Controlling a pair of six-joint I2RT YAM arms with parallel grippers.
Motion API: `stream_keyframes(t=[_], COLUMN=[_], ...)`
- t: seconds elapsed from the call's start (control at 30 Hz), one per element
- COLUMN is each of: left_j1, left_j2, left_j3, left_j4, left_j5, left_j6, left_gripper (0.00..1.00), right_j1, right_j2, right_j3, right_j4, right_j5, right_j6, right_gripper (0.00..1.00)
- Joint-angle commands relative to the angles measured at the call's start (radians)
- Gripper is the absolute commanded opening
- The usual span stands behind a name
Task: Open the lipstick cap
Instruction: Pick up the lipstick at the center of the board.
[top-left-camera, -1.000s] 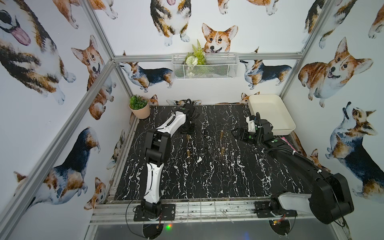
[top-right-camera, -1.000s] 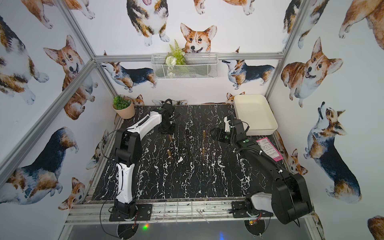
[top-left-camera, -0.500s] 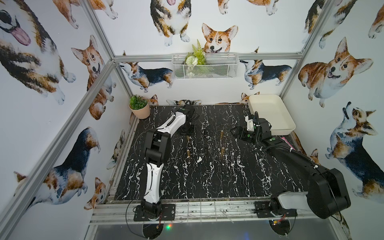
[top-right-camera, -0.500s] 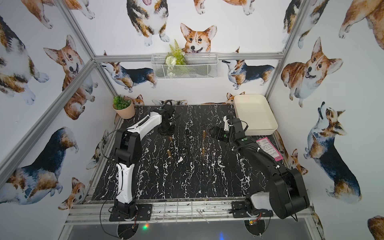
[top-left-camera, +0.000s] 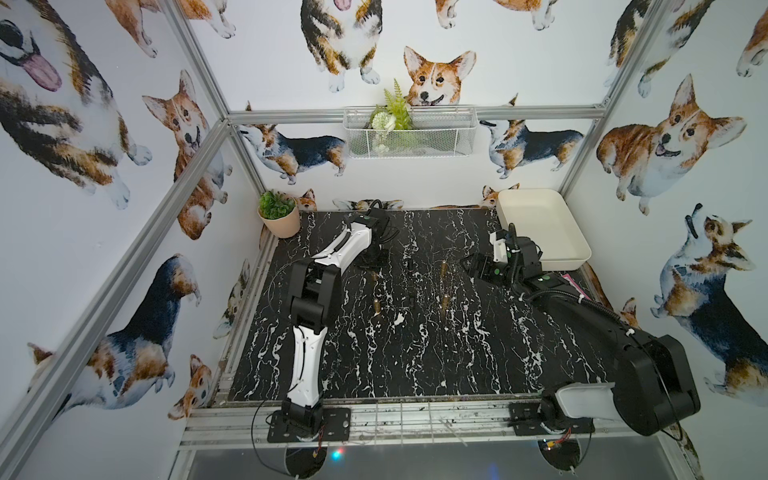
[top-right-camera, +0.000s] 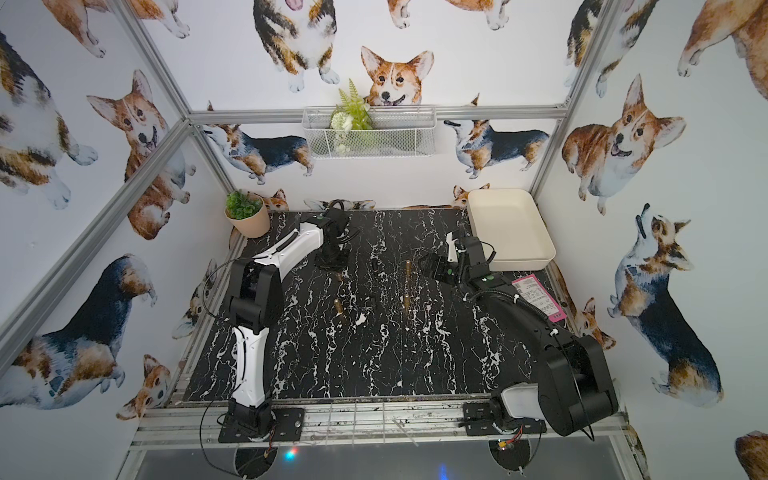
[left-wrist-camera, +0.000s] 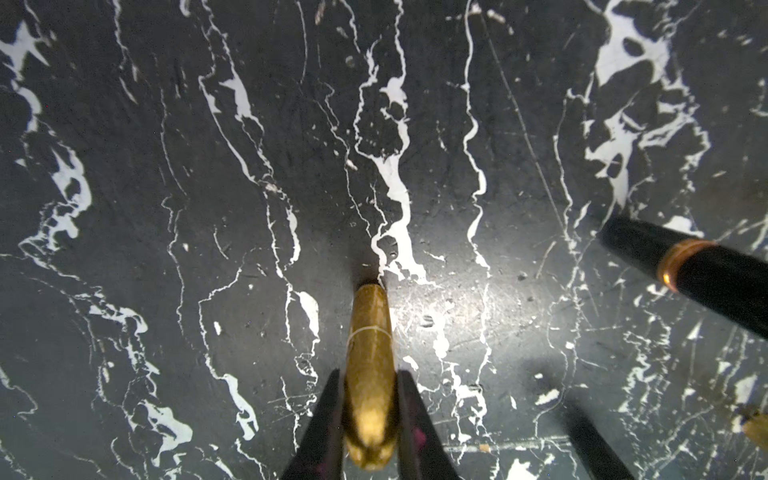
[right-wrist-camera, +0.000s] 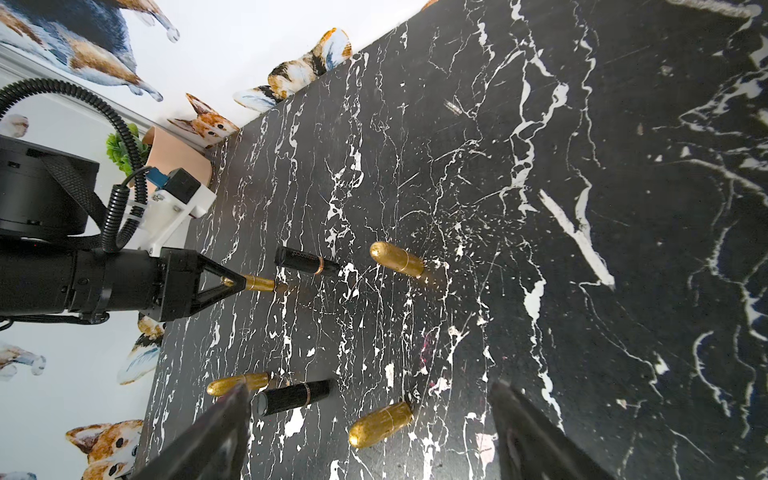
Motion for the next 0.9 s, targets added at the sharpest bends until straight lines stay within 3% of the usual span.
stream_keyframes(t=[0.0, 0.17, 0.33, 0.4, 0.6, 0.67, 0.87], left_j1=[0.001, -0.004, -0.032, -0.046, -0.07, -0.084, -0.131], left_j2=[-0.044, -0.097, -0.167, -0.201, -0.308, -0.328, -0.36], left_j3=[0.041, 0.151, 0.232, 0.24, 0.199, 0.178, 0.187], left_j4=[-0.077, -0.197, -0.296, -0.32, -0.314, -0.303, -0.285], left_j5=[0.006, 0.073, 0.166, 0.203, 0.315, 0.364, 0.465], left_j6=[0.021, 0.035, 0.026, 0.018, -0.015, -0.026, -0.055], left_gripper=[0.0, 0.0, 0.0, 0.0, 0.0, 0.0, 0.0], right_j1=[0.001, 0.006, 0.009, 0.028, 0.194, 0.237, 0.251], right_j2=[-0.011, -0.032, -0.032, -0.035, -0.06, -0.067, -0.082], right_j3=[0.023, 0.055, 0.095, 0.128, 0.234, 0.223, 0.179], right_j4=[0.015, -0.014, -0.002, -0.04, -0.282, -0.285, -0.238], right_j5=[-0.043, -0.086, -0.225, -0.271, -0.098, -0.026, -0.015], right_j6=[-0.031, -0.046, -0.001, -0.064, -0.37, -0.418, -0.472], right_gripper=[0.92, 0.91, 0.88, 0.83, 0.84, 0.84, 0.83])
